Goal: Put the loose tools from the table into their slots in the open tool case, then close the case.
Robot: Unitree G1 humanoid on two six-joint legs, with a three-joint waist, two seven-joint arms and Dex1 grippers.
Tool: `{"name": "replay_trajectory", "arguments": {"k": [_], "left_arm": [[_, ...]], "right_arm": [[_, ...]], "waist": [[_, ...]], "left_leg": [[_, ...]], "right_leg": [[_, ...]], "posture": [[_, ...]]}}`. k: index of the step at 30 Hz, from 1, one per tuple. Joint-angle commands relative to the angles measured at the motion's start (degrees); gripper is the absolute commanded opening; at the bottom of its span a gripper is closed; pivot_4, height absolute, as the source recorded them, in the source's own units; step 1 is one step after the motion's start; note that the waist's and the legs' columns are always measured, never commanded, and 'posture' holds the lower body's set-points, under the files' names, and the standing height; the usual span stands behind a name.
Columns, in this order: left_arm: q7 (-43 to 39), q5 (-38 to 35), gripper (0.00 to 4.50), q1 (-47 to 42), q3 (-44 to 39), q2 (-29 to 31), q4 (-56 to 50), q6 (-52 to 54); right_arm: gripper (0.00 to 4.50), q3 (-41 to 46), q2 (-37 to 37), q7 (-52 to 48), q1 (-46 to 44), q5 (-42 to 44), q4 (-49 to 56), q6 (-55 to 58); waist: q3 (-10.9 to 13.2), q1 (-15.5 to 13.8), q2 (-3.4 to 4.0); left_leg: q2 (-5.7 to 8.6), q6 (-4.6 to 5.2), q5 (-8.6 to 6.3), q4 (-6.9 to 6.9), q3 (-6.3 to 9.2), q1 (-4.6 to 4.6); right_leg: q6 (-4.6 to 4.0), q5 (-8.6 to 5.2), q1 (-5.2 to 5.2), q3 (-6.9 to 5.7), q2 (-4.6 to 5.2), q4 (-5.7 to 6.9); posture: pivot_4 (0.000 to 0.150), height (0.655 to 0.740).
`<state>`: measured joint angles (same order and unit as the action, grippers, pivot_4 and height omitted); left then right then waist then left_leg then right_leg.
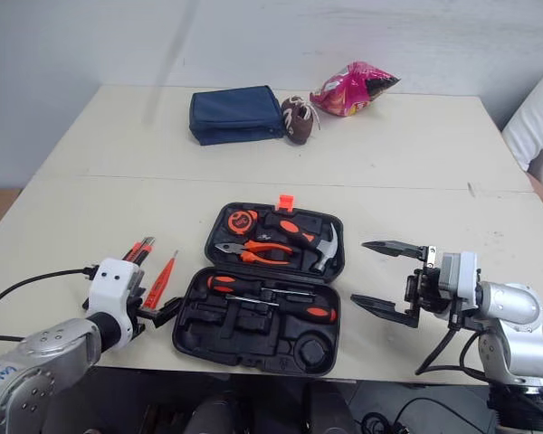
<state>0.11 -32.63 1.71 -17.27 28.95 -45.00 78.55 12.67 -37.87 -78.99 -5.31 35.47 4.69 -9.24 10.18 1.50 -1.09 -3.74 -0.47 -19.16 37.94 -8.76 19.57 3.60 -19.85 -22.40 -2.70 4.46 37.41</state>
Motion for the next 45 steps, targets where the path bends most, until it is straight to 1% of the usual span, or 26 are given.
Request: {"name": "replay_trajectory", "arguments": {"k": [1,5,8,11,13,14,15,18,19,22,23,25,26,30,32,34,36,37,39,40,41,43,45], "left_arm": [[0.42,2.77,4.5,-1.39,2.71,-0.82,2.69,-0.2],[1.23,4.54,4.5,-3.62,3.14,-3.51,4.06,1.02],[0.8,5.44,4.5,-3.33,3.61,-4.37,4.64,2.52],[-0.28,5.98,3.67,-0.99,3.26,-6.01,6.5,1.17],[-0.72,6.38,2.84,-0.15,2.75,-6.76,6.82,1.67],[-1.26,6.38,2.34,0.02,2.84,-6.49,6.8,2.03],[-1.53,6.47,1.96,-0.07,2.67,-6.55,6.73,2.19],[-2.16,6.85,0.58,-0.29,2.41,-6.51,6.49,2.33],[-2.38,6.97,0.29,-0.3,2.38,-6.44,6.44,2.37],[-3.82,7.06,0.29,-0.51,1.63,-5.3,5.79,0.83],[-5.0,7.21,0.29,-0.73,1.01,-4.26,5.21,-1.83],[-10.29,7.82,0.29,-0.76,0.18,1.32,3.71,-9.46],[-12.08,8.1,0.29,-0.56,-0.03,3.05,3.52,-12.46],[-24.96,6.59,0.29,1.08,-3.23,10.74,4.27,-25.29],[-38.67,3.38,0.29,3.53,-4.11,16.64,4.18,-32.59],[-47.21,2.13,0.29,4.78,-4.18,20.63,4.95,-38.22],[-51.3,2.73,0.29,4.36,-3.87,22.07,6.53,-44.03],[-54.9,1.56,0.29,2.91,-3.51,23.22,7.12,-46.27],[-62.37,-0.01,0.29,-2.26,0.45,27.65,7.95,-47.8],[-64.87,1.06,0.29,-5.52,4.1,29.99,8.66,-48.19],[-66.67,2.46,0.29,-8.51,7.53,31.32,9.33,-49.15],[-68.07,4.62,0.29,-14.32,14.0,33.47,10.61,-47.5],[-69.5,7.84,0.29,-20.3,20.12,33.63,12.11,-47.85]], "right_arm": [[4.47,0.13,0.24,1.08,-0.19,1.24,3.03,0.75],[4.47,-0.36,-0.3,2.57,0.1,1.12,5.02,2.63],[4.47,-0.43,-0.39,3.37,0.19,1.01,6.25,3.6],[4.5,-0.65,-0.39,5.02,-0.29,0.86,8.3,5.0],[4.5,-0.66,-0.43,5.51,-0.6,0.78,8.84,5.48],[4.5,-0.66,-0.42,5.79,-0.78,0.72,8.97,5.68],[4.5,-0.67,-0.41,5.98,-0.94,0.67,9.07,5.93],[4.5,-0.81,-0.42,6.27,-1.28,0.55,9.21,6.36],[4.5,-0.87,-0.41,6.34,-1.39,0.51,9.18,6.42],[4.5,-1.06,-0.31,6.47,-1.91,0.25,8.94,6.69],[4.5,-1.09,-0.29,6.47,-1.98,0.17,8.89,6.72],[4.5,-1.04,-0.27,6.38,-2.01,0.02,8.61,6.61],[4.5,-1.04,-0.27,6.34,-2.01,-0.04,8.51,6.53],[4.5,-0.39,0.5,5.55,-1.8,0.45,7.97,4.86],[4.5,-0.02,0.01,4.44,-0.62,0.75,8.04,4.49],[4.5,0.12,-0.56,3.63,0.25,0.95,7.97,4.64],[4.5,0.17,-0.7,3.19,0.47,0.95,7.64,4.62],[4.5,-0.06,-0.98,2.5,0.75,0.83,7.4,4.75],[4.5,-0.38,-1.74,1.08,2.24,0.11,6.8,4.74],[4.5,-0.34,-1.87,0.81,3.23,-0.17,6.68,4.55],[4.5,-0.33,-2.02,0.48,4.32,-0.28,6.76,4.32],[4.5,-0.24,-2.15,-0.44,6.24,-0.22,7.13,3.59],[4.5,0.07,-2.29,-0.82,7.38,0.01,7.34,3.36]], "waist": [[-0.01,-0.03,0.02],[-0.04,-0.51,0.09],[-0.08,-0.72,0.16],[-0.14,-0.97,0.26],[-0.19,-0.98,0.34],[-0.21,-1.02,0.38],[-0.21,-1.1,0.39],[-0.22,-1.26,0.4],[-0.22,-1.26,0.4],[-0.22,-1.26,0.4],[-0.22,-1.24,0.4],[-0.15,-1.16,0.29],[-0.11,-1.13,0.22],[-0.08,-1.16,0.17],[-0.08,-1.15,0.19],[-0.06,-1.09,0.24],[-0.02,-1.08,0.31],[-0.02,-1.08,0.31],[0.0,-1.28,0.24],[0.01,-1.58,0.24],[0.01,-1.7,0.25],[-0.02,-1.42,0.35],[-0.01,-1.03,0.37]], "left_leg": [[0.01,0.0,0.0,0.0,0.0,-0.04],[0.04,0.03,0.01,0.0,0.01,-0.04],[0.04,0.03,0.01,0.0,0.01,-0.06],[0.04,0.03,0.01,0.0,0.01,-0.07],[0.03,0.02,0.01,-0.01,0.01,-0.08],[0.03,0.02,0.0,-0.01,0.01,-0.09],[0.04,0.02,0.0,-0.01,0.01,-0.1],[0.04,0.03,-0.01,-0.01,0.0,-0.1],[0.04,0.03,-0.01,-0.01,0.0,-0.1],[0.04,0.04,-0.02,-0.02,0.0,-0.1],[0.04,0.04,-0.02,-0.02,0.0,-0.09],[0.03,0.03,-0.02,-0.03,0.0,-0.09],[0.01,0.01,-0.01,-0.05,0.0,-0.05],[-0.01,0.0,-0.02,-0.06,0.02,0.12],[0.0,0.01,-0.04,-0.07,0.03,0.2],[-0.04,-0.02,-0.06,-0.13,0.07,0.25],[-0.02,0.0,-0.06,-0.19,0.07,0.27],[-0.02,0.01,-0.06,-0.19,0.07,0.28],[-0.03,0.01,-0.06,-0.21,0.1,0.28],[-0.04,0.0,-0.05,-0.2,0.19,0.32],[0.0,0.01,-0.04,-0.2,0.26,0.34],[0.04,0.06,-0.03,-0.2,0.26,0.39],[0.06,0.13,-0.05,-0.2,0.2,0.45]], "right_leg": [[0.0,0.0,0.04,0.0,0.01,0.0],[0.0,0.0,0.06,0.0,0.05,0.0],[0.0,0.0,0.06,0.0,0.05,0.01],[0.0,0.0,0.06,0.0,0.04,0.01],[0.0,0.0,0.06,0.0,0.04,0.01],[0.0,0.0,0.06,0.0,0.04,0.01],[0.0,0.0,0.07,0.0,0.04,0.0],[0.0,0.0,0.07,0.01,0.05,-0.01],[0.0,0.0,0.08,0.0,0.05,-0.02],[0.0,0.0,0.08,0.0,0.05,-0.02],[0.0,0.0,0.07,0.0,0.05,-0.02],[0.0,0.0,0.05,0.01,0.04,-0.02],[-0.01,-0.01,0.0,0.01,0.02,-0.02],[-0.06,-0.03,-0.11,-0.05,0.05,-0.04],[-0.08,-0.04,-0.16,-0.07,0.08,-0.1],[-0.11,-0.06,-0.19,-0.12,0.07,-0.21],[-0.11,-0.06,-0.18,-0.12,0.1,-0.3],[-0.11,-0.06,-0.18,-0.13,0.09,-0.31],[-0.11,-0.06,-0.18,-0.16,0.07,-0.3],[-0.11,-0.06,-0.18,-0.26,0.06,-0.33],[-0.11,-0.05,-0.15,-0.3,0.07,-0.33],[-0.06,-0.03,-0.11,-0.29,0.09,-0.39],[0.0,0.01,-0.14,-0.24,0.07,-0.44]], "posture": [[0.15,0.74],[0.15,0.74],[0.15,0.74],[0.15,0.74],[0.15,0.74],[0.15,0.74],[0.15,0.74],[0.15,0.74],[0.15,0.74],[0.15,0.74],[0.15,0.74],[0.15,0.74],[0.15,0.74],[0.15,0.74],[0.15,0.74],[0.15,0.74],[0.15,0.74],[0.15,0.74],[0.15,0.74],[0.15,0.74],[0.15,0.74],[0.15,0.74],[0.15,0.74]]}}
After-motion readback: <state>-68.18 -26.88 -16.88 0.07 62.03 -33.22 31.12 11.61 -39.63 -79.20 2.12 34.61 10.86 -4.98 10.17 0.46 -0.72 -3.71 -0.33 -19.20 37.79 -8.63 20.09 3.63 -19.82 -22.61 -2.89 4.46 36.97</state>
